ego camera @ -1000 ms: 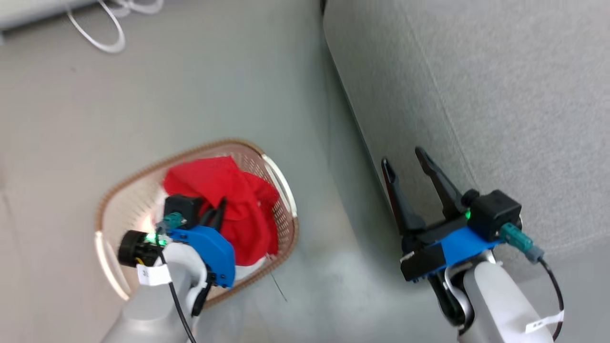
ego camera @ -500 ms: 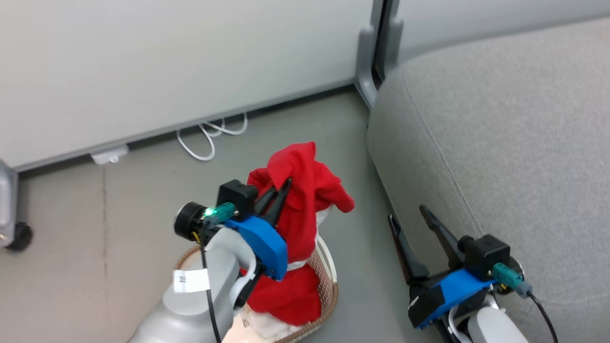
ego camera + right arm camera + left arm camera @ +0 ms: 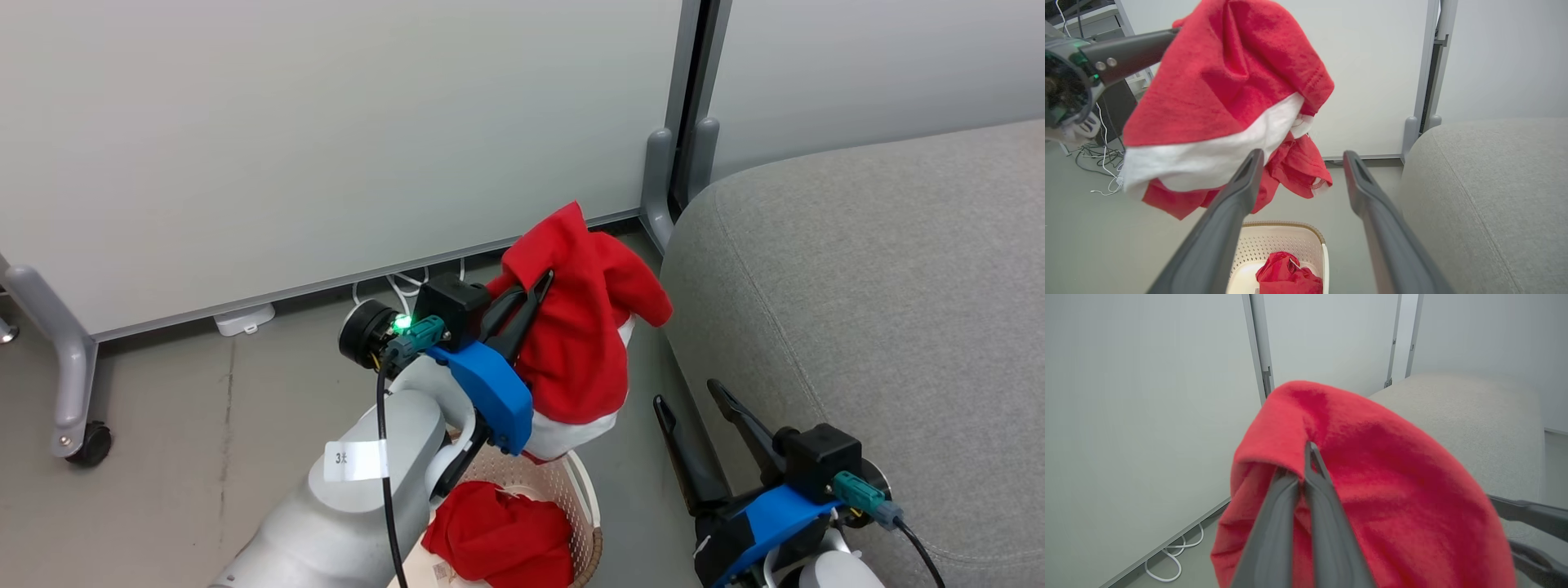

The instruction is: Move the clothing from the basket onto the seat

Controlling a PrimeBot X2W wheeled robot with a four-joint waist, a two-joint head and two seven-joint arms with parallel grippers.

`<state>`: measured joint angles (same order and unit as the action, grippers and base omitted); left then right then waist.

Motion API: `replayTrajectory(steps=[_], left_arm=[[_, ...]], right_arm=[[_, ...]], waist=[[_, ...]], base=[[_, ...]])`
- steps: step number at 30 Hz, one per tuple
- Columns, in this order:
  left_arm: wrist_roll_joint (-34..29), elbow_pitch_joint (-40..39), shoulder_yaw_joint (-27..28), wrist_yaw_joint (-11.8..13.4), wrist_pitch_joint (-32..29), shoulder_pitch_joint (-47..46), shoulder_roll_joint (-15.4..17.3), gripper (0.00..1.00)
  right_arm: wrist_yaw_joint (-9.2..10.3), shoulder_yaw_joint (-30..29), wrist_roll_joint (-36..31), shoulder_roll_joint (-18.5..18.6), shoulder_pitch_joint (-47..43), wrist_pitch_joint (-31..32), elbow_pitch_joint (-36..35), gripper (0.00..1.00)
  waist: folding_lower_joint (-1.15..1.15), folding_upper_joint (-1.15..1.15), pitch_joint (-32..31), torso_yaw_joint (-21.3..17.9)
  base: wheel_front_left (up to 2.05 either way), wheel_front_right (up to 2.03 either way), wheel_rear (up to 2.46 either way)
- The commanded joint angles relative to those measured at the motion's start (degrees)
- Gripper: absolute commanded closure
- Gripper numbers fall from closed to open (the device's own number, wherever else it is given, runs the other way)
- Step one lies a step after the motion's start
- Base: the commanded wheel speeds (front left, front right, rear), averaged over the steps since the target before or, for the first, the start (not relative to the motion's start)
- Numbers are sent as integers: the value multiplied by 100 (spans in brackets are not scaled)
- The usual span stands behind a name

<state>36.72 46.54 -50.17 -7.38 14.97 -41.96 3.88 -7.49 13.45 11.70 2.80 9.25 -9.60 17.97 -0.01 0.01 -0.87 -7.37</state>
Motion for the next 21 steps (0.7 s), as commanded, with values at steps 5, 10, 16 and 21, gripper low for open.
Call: replayTrajectory(steps=[5, 10, 16, 21], left_arm=[[-57, 28, 59, -13, 30, 17, -2, 100], [-92, 62, 89, -13, 31, 37, -5, 100], [-123, 93, 105, -13, 32, 44, -12, 100], [-148, 98, 78, -13, 32, -1, -24, 100]], right_arm=[[-1, 69, 1, 16, -48, 82, -152, 0], [-1, 268, 103, 14, 154, 298, -375, 0], [-1, 677, 333, 15, 455, 625, -589, 0], [-1, 928, 551, 16, 754, 900, -453, 0]], waist=[[1, -1, 56, -35], [1, -1, 95, -52], [1, -1, 141, -42], [1, -1, 213, -3]], base=[[0, 0, 0], [0, 0, 0], [0, 0, 0], [0, 0, 0]])
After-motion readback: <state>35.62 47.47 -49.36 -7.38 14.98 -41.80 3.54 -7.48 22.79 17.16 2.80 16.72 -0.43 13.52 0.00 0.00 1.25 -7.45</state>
